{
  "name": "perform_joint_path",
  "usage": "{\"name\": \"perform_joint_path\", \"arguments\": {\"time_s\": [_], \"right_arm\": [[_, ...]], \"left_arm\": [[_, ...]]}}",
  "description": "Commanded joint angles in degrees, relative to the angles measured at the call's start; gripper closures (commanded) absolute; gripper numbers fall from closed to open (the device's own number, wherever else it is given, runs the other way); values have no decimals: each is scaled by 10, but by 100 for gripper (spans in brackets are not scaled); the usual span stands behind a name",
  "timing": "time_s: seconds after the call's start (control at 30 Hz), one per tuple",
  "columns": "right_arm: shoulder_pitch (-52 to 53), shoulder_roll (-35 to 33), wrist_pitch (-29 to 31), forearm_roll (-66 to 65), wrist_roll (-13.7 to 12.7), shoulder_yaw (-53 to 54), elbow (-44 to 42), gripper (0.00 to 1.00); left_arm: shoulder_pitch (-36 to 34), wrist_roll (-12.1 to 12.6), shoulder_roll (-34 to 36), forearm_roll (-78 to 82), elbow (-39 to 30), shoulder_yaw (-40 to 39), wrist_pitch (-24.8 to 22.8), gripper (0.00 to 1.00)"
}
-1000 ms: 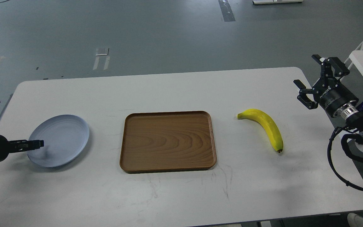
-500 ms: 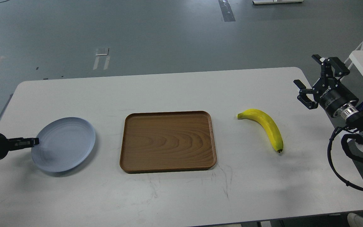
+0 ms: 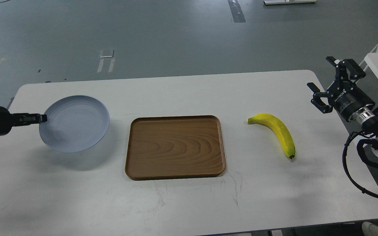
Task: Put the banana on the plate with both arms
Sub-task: 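Lift the plate with the left gripper and carry it over the wooden tray, then set the plate down on the tray, release, and raise the left gripper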
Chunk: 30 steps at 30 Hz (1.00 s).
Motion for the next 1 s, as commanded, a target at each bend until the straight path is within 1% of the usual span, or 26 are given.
{"name": "perform_joint_path", "arguments": {"time_s": [0.0, 0.03, 0.07, 0.13, 0.17, 0.2, 0.27, 0.33, 0.4, 0.47, 0.53, 0.67, 0.73, 0.97], "right_arm": [[-1, -4, 0, 0, 0, 0, 0, 0], [-1, -7, 0, 0, 0, 0, 0, 0], [-2, -9, 0, 0, 0, 0, 0, 0], [-4, -10, 0, 0, 0, 0, 0, 0], [-7, -12, 0, 0, 0, 0, -1, 0], [-8, -14, 0, 0, 0, 0, -1, 0], [-10, -21, 0, 0, 0, 0, -1, 0], [-15, -27, 0, 0, 0, 0, -1, 0], [-16, -37, 0, 0, 0, 0, -1, 0], [-24, -44, 0, 0, 0, 0, -1, 0], [-27, -45, 0, 0, 0, 1, -1, 0], [-29, -52, 0, 1, 0, 1, -1, 0], [-30, -56, 0, 1, 0, 1, -1, 0], [-33, -61, 0, 1, 0, 1, -1, 0]], "left_arm": [[-44, 0, -13, 6, -60, 1, 0, 100], [-50, 8, -19, 6, -68, 4, 0, 100], [-66, 22, -37, 6, -81, 13, 0, 100], [-83, 31, -64, 7, -84, 26, 0, 100], [-98, 35, -93, 7, -84, 41, 0, 100], [-106, 36, -108, 7, -83, 49, 0, 100], [-133, 42, -160, 7, -76, 83, 0, 100], [-143, 46, -184, 7, -67, 97, 0, 100], [-150, 48, -223, 7, -48, 115, 0, 100], [-151, 50, -274, 8, -17, 126, 0, 100], [-152, 50, -308, 7, 11, 141, 0, 100], [-152, 51, -356, 7, 58, 172, 0, 100], [-151, 51, -369, 7, 76, 179, 0, 100], [-141, 51, -375, 7, 88, 213, 0, 100]]}}
